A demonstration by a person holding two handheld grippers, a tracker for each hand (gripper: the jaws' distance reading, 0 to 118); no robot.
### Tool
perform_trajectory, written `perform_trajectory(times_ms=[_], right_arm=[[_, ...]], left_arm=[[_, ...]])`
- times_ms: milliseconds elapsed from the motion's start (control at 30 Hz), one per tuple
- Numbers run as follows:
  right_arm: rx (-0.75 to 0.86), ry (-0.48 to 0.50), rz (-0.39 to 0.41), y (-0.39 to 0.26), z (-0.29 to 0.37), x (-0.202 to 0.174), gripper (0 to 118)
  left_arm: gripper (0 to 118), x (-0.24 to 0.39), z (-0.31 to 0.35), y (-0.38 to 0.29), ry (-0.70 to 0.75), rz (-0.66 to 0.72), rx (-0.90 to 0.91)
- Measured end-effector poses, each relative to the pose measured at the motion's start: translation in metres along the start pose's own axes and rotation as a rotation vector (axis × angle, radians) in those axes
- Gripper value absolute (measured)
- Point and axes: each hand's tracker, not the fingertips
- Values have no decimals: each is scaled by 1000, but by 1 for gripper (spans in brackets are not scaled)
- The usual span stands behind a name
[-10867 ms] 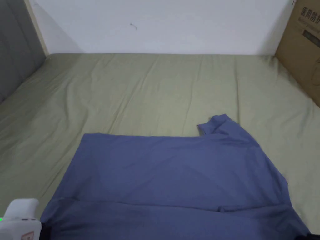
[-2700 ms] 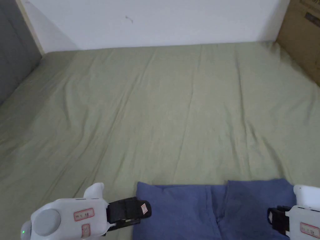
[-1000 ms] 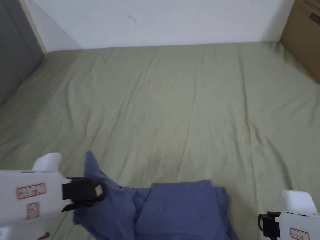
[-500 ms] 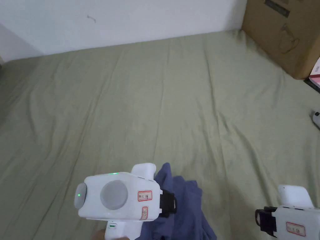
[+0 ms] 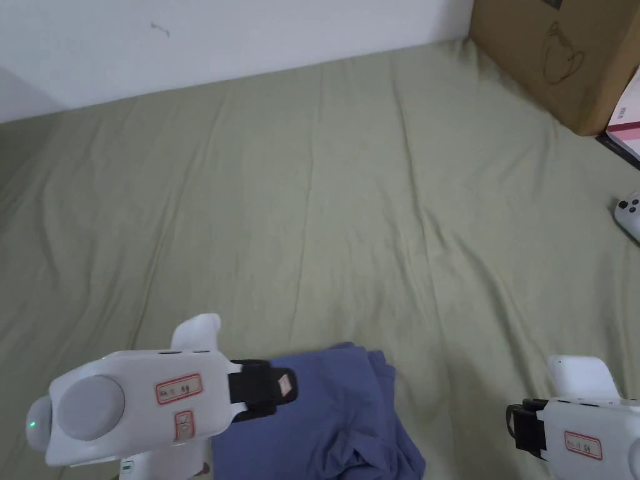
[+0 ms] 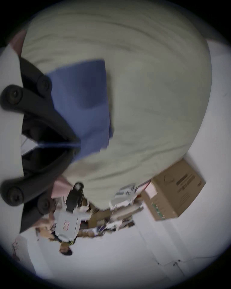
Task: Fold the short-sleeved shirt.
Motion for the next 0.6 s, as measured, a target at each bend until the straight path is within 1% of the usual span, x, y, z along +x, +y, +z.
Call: perform_trajectory(times_ms=[67, 167, 200, 267, 367, 433, 567, 600], right_arm=[[1, 10, 2, 0, 0, -1, 0], [1, 13, 6, 0, 0, -3, 0], [1, 13, 7, 0, 0, -3, 0], [0, 14, 3, -1, -1, -2, 0], [-3, 13, -10, -1, -2, 1, 0], [-5, 12, -14, -2, -2, 4, 0], [-3, 14, -27, -5, 2, 8, 0], [-6, 14, -30, -5, 2, 9, 0]], left_arm=[[2, -12, -8, -5, 44, 2, -16], [2, -21, -21, -15, -16, 69, -60], [2, -19, -27, -21, -48, 66, -70], [1, -8, -38, -29, -62, 28, -85], [1, 11, -68, -43, -85, -26, -188], [0, 24, -88, -53, -43, -105, -231], [0, 36, -104, -55, -90, -50, -227], [0, 40, -108, -57, -81, -68, -238]])
